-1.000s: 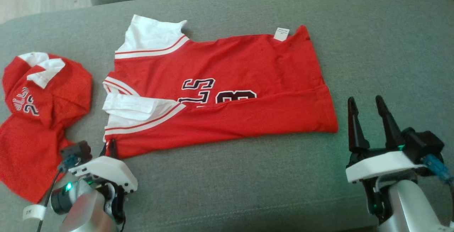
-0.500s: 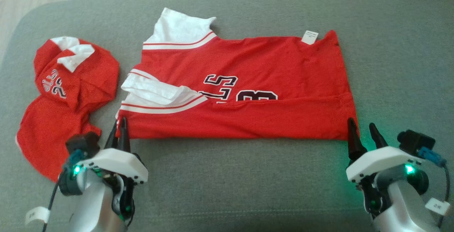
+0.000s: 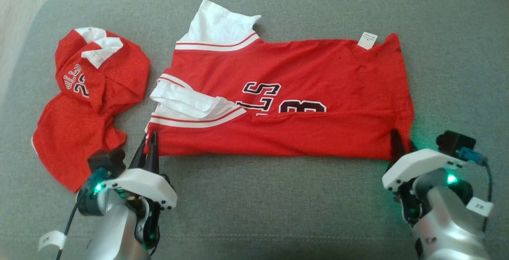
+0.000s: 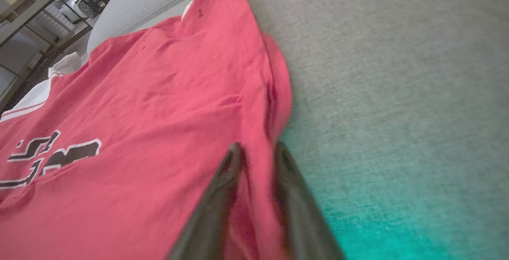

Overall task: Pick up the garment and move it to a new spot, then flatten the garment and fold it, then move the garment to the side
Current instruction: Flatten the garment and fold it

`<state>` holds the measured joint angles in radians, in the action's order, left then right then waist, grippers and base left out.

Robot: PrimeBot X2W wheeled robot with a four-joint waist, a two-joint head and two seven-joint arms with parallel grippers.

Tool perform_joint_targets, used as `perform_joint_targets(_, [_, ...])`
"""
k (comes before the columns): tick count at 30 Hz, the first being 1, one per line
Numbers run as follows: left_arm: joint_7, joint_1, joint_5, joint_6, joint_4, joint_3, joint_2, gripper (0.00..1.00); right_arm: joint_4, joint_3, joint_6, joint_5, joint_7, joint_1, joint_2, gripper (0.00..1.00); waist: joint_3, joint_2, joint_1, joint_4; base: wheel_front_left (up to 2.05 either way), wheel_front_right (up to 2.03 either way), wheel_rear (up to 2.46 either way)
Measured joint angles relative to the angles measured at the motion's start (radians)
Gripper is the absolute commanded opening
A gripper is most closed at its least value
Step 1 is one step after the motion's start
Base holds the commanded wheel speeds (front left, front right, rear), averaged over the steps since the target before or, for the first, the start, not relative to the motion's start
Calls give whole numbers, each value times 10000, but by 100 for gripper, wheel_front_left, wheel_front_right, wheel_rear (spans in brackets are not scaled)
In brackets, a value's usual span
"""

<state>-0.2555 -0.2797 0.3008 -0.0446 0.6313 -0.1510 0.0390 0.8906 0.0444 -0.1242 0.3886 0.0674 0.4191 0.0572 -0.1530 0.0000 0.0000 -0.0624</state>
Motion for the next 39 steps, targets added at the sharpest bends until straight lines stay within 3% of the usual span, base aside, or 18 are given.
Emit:
perform_joint_targets(4, [0, 2, -2, 6, 8, 8, -4, 0, 244, -291, 0, -244, 150, 35, -4, 0, 88, 0, 0, 58, 0, 0, 0])
perform_joint_targets(12, [0, 316, -2, -140, 495, -259, -10, 0, 242, -443, 0, -731, -127, -10, 644, 0, 668, 0, 0, 214, 0, 0, 0])
perform_joint_targets(20, [320, 1074, 2, -393, 566, -635, 27, 0, -612, -545, 0, -234, -1557, -998, 1175, 0, 1356, 0, 0, 257, 0, 0, 0])
perform_joint_targets(28, [807, 2099, 17, -439, 211, -894, 138, 0, -1841, -249, 0, 182, -2529, -2619, 1185, 0, 1773, 0, 0, 282, 0, 0, 0])
perform_joint_targets(29, [859, 2161, 17, -437, 178, -926, 144, 20, -2008, -182, 0, 184, -2633, -2755, 1166, 17, 1786, 0, 0, 287, 0, 0, 0])
perform_joint_targets(30, [918, 2181, 17, -435, 157, -951, 150, 54, -2171, -104, 0, 180, -2708, -2862, 1143, 76, 1795, 0, 0, 293, 0, 0, 0])
perform_joint_targets(31, [959, 2184, 19, -433, 123, -961, 157, 100, -2347, -23, 0, 180, -2711, -2949, 1112, 100, 1803, 0, 0, 297, 0, 0, 0])
perform_joint_targets(35, [940, 2191, 150, -332, -205, -934, 188, 100, -3254, 284, 0, 180, -2656, -3173, 945, 100, 1780, 0, 0, 300, 0, 0, 0])
perform_joint_targets(39, [453, 2188, 428, -251, -832, -709, 182, 100, -4491, 293, 0, 157, -1889, -3299, 872, 100, 1755, 0, 0, 273, 0, 0, 0])
